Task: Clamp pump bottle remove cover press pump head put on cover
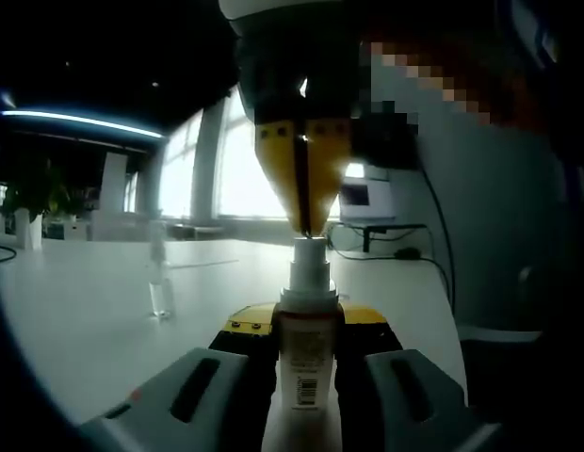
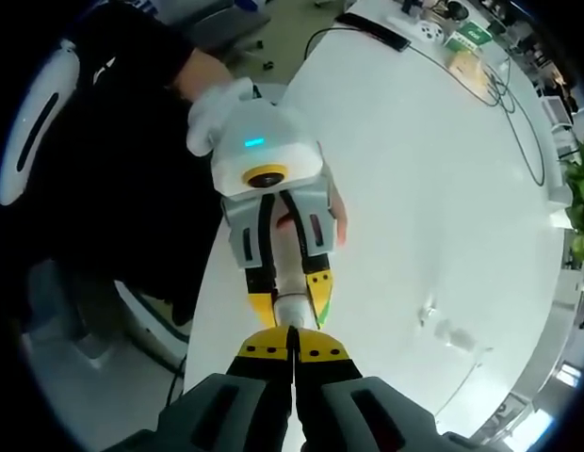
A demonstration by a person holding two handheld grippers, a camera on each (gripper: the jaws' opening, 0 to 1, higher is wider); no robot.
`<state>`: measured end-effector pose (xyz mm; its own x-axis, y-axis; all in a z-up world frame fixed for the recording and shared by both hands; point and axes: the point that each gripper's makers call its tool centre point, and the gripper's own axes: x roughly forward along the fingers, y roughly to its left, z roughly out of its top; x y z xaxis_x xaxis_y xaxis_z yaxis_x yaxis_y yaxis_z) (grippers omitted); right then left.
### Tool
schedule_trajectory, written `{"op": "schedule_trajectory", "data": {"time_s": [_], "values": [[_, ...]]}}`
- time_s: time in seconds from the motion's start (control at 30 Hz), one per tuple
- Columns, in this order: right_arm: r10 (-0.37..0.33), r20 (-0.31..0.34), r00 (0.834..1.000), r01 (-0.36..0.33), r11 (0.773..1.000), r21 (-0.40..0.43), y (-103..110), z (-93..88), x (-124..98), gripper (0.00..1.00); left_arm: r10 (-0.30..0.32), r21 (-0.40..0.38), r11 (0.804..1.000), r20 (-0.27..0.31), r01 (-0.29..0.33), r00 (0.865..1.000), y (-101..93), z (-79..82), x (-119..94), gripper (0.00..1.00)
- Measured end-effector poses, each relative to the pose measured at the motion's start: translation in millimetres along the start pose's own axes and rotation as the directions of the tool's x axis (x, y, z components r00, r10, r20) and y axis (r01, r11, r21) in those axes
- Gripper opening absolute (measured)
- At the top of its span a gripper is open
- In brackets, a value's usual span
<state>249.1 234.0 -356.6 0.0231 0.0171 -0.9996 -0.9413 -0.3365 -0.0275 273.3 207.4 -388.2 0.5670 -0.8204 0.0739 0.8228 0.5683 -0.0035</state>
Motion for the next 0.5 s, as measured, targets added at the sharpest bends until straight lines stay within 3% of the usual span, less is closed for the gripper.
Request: {"op": "schedule_trajectory", "data": {"time_s": [0.5], "values": [[-0.003,-0.007,1.0,0.003,1.0,0.017,-1.4,-0.8,1.6,0.0,0.0,0.0,1.0,0.0,0.0,1.0,0.5,-0.2,0.2,0.14]]}}
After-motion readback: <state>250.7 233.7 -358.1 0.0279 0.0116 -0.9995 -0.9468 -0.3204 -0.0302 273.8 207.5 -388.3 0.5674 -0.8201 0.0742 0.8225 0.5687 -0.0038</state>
